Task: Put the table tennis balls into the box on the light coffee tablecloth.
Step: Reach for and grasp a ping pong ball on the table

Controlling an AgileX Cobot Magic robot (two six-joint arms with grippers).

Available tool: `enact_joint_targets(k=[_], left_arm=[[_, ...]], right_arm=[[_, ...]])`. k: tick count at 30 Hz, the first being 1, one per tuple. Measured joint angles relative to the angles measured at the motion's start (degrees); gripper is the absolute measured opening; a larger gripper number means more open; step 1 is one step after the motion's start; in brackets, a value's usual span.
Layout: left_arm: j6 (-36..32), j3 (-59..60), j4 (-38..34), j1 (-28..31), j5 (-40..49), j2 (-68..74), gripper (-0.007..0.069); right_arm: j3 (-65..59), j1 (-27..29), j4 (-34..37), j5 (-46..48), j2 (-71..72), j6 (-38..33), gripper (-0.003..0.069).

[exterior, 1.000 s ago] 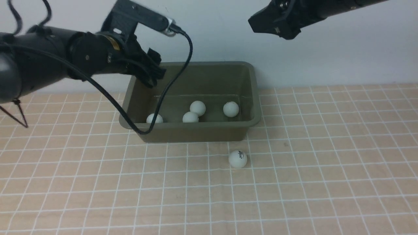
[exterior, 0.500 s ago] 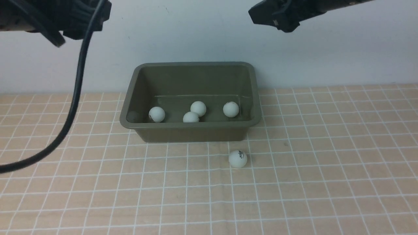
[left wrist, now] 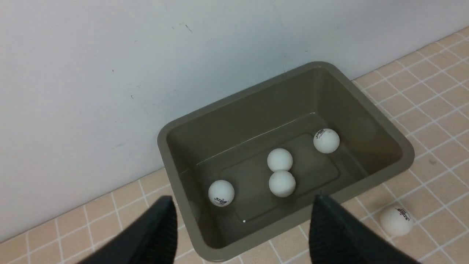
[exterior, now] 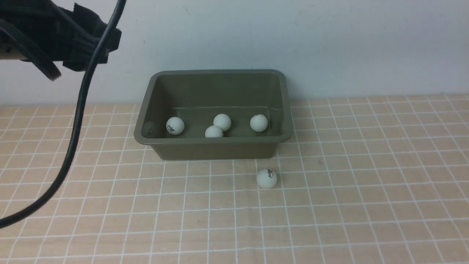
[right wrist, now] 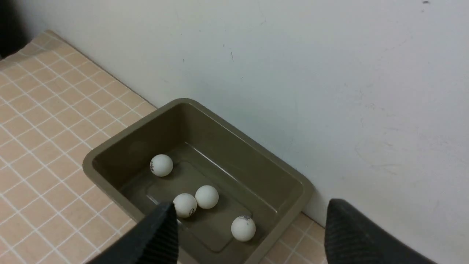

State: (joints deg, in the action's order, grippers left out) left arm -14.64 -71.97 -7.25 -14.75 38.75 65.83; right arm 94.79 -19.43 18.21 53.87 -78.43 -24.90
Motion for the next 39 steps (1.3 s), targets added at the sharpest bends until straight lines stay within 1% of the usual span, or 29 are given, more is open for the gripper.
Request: enact_joint_targets(k=[3, 8, 12, 14, 15, 16, 20, 28, 30, 35, 39], left_arm=[[-0.05, 0.0, 0.0, 0.0, -0.32, 0.0, 0.0403], [-0.05, 0.0, 0.0, 0.0, -0.41, 0.0, 0.0403], [-0.05, 0.0, 0.0, 0.0, -0.55, 0.05, 0.0403], [-0.05, 0.0, 0.0, 0.0, -0.71, 0.05, 0.0403], [-0.05, 0.0, 0.0, 0.0, -0.71, 0.05, 0.0403], [-0.05, 0.0, 0.0, 0.0, -0.86, 0.05, 0.0403], [-0.05, 0.0, 0.0, 0.0, -0.93, 0.05, 0.0403], [-0.05, 0.0, -0.02, 0.0, -1.32, 0.05, 0.0403], [-0.05, 0.0, -0.02, 0.0, -1.32, 0.05, 0.0403], [-0.05, 0.0, -0.02, 0.0, -1.32, 0.05, 0.0403], [-0.05, 0.0, -0.02, 0.0, -1.32, 0.05, 0.0403]], right_arm=[[-2.46, 0.0, -1.23, 1.44, 2.93, 2.81, 0.0491], [-14.19, 0.0, -1.39, 0.02, 5.95, 5.21, 0.0491], [-25.85, 0.0, 2.49, -6.4, 5.71, 5.2, 0.0491], [-31.14, -0.56, 4.11, -10.7, 4.9, 3.89, 0.0491], [-31.54, -0.63, 4.2, -11.18, 4.77, 3.51, 0.0491], [-33.97, -1.5, 4.48, -14.72, 3.58, 2.25, 0.0491], [-35.29, -4.21, 5.14, -20.03, -1.05, 1.81, 0.0491], [-35.45, -8.63, 6.53, -26.12, -10.47, 1.59, 0.0492], [-35.45, -8.98, 7.19, -27.01, -11.9, 1.59, 0.0498], [-35.25, -8.99, 9.47, -30.29, -15.98, 1.42, 0.054], [-33.92, -8.99, 10.89, -30.23, -19.13, 1.25, 0.0554]])
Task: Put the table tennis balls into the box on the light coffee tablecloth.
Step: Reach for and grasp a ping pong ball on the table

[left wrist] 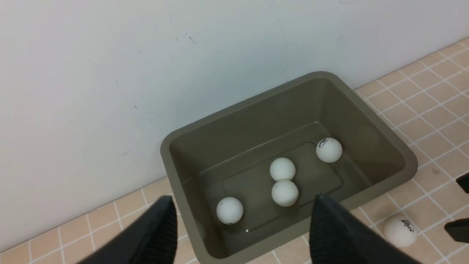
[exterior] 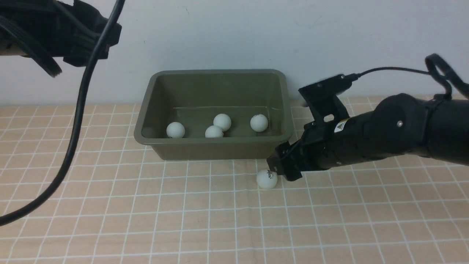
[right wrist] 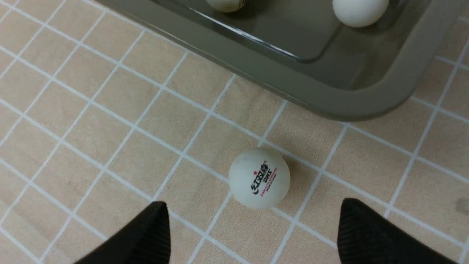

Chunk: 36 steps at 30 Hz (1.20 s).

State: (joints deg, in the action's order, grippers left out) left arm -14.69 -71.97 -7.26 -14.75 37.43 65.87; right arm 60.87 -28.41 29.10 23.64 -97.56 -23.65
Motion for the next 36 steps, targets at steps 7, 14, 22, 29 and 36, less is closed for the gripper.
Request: enact_joint_targets(k=[7, 14, 22, 29, 36], left_arm=[[0.0, 0.0, 0.0, 0.0, 0.1, 0.0, 0.0403], [0.0, 0.0, 0.0, 0.0, 1.24, 0.26, 0.0403], [-0.07, 0.0, -0.05, 0.0, 1.25, 0.62, 0.0403], [-0.07, 0.0, -0.05, 0.0, 1.25, 0.62, 0.0403], [-0.07, 0.0, -0.05, 0.0, 1.25, 0.62, 0.0403]], right_arm=[[3.41, 0.0, 2.47, 1.11, -5.36, -0.75, 0.0557], [5.08, 0.0, 4.24, 1.46, -9.46, -1.34, 0.0558], [6.72, -1.32, 4.97, 0.65, -13.12, -2.89, 0.0558], [8.15, -1.79, 5.34, 0.32, -16.68, -2.01, 0.053], [8.19, -1.67, 2.49, 1.22, -16.51, -1.22, 0.0343]])
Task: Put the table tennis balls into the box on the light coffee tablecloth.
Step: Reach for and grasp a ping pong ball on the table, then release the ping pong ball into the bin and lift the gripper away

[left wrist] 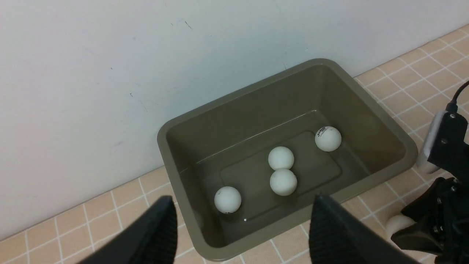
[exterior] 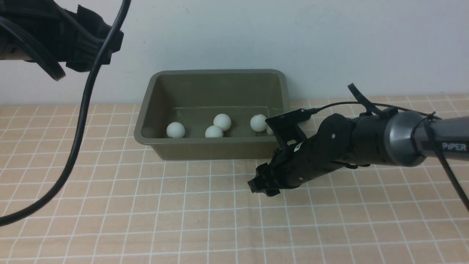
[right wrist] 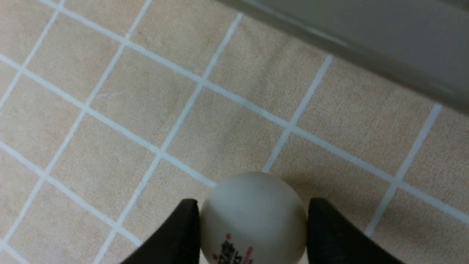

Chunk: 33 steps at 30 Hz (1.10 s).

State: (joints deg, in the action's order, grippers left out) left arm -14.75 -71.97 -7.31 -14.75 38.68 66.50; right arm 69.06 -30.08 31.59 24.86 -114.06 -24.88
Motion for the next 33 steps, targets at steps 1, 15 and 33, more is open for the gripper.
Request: enact_joint_targets(k=[1, 15, 33], left_arm=[[0.0, 0.0, 0.0, 0.0, 0.0, 0.0, 0.0403], [0.0, 0.0, 0.0, 0.0, 0.0, 0.0, 0.0403], [0.0, 0.0, -0.1, 0.0, 0.0, 0.0, 0.0403]], right_arm=[[0.0, 0.21, -1.82, 1.38, 0.65, 0.51, 0.0348], [2.16, 6.08, -10.34, 12.35, 17.97, -2.64, 0.0348], [32.29, 6.08, 0.68, 16.34, -7.2, -18.22, 0.0348]])
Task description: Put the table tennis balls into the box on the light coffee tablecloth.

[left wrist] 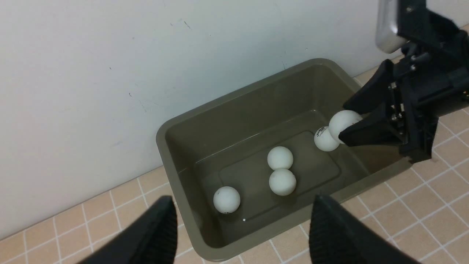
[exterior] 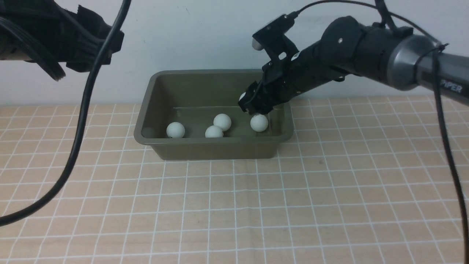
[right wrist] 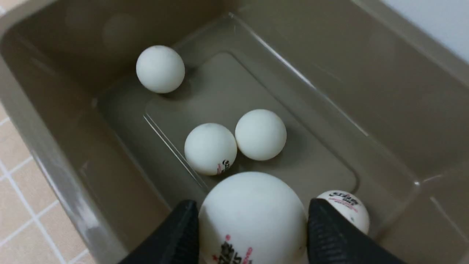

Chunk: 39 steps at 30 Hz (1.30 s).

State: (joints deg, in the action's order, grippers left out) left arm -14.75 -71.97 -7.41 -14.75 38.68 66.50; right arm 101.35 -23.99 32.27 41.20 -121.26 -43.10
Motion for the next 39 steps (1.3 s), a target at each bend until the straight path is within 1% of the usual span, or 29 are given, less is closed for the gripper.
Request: enact_joint_targets(k=[2, 4, 7, 10, 15, 21, 25, 29, 33, 36, 39], left_arm=[[0.0, 0.0, 0.0, 0.0, 0.0, 0.0, 0.0403], [0.0, 0.0, 0.0, 0.0, 0.05, 0.0, 0.0403], [0.0, 0.0, 0.0, 0.0, 0.05, 0.0, 0.0403], [0.0, 0.0, 0.0, 0.0, 0.05, 0.0, 0.0403], [0.0, 0.0, 0.0, 0.0, 0.05, 0.0, 0.0403], [0.0, 0.0, 0.0, 0.0, 0.05, 0.0, 0.0403], [0.0, 0.0, 0.0, 0.0, -0.17, 0.0, 0.0403], [0.0, 0.0, 0.0, 0.0, -0.33, 0.0, 0.0403], [0.0, 0.0, 0.0, 0.0, -0.76, 0.0, 0.0403], [0.0, 0.0, 0.0, 0.0, -0.95, 0.0, 0.0403], [0.0, 0.0, 0.0, 0.0, -1.23, 0.0, 0.0403]], right_arm=[[0.39, 0.0, 0.31, 0.08, -0.82, 0.35, 0.0362], [0.61, 0.0, 0.69, -0.95, -0.89, 1.02, 0.0414], [0.79, 0.23, 0.62, -2.75, -0.11, 1.45, 0.0474], [0.79, 1.21, -0.59, -3.06, 2.74, 3.27, 0.0494], [0.86, 4.67, -5.88, -3.0, 10.84, 7.39, 0.0486], [0.86, 11.8, -14.16, -2.7, 22.03, 11.81, 0.0471], [0.86, 15.38, -15.54, 0.3, 27.2, 13.06, 0.047], [0.86, 17.27, -17.18, 2.24, 31.41, 14.46, 0.047], [0.86, 19.63, -20.92, 5.75, 37.82, 16.36, 0.047], [0.86, 19.93, -23.38, 9.45, 41.7, 17.69, 0.047], [0.86, 19.97, -24.13, 12.78, 44.15, 18.08, 0.047]])
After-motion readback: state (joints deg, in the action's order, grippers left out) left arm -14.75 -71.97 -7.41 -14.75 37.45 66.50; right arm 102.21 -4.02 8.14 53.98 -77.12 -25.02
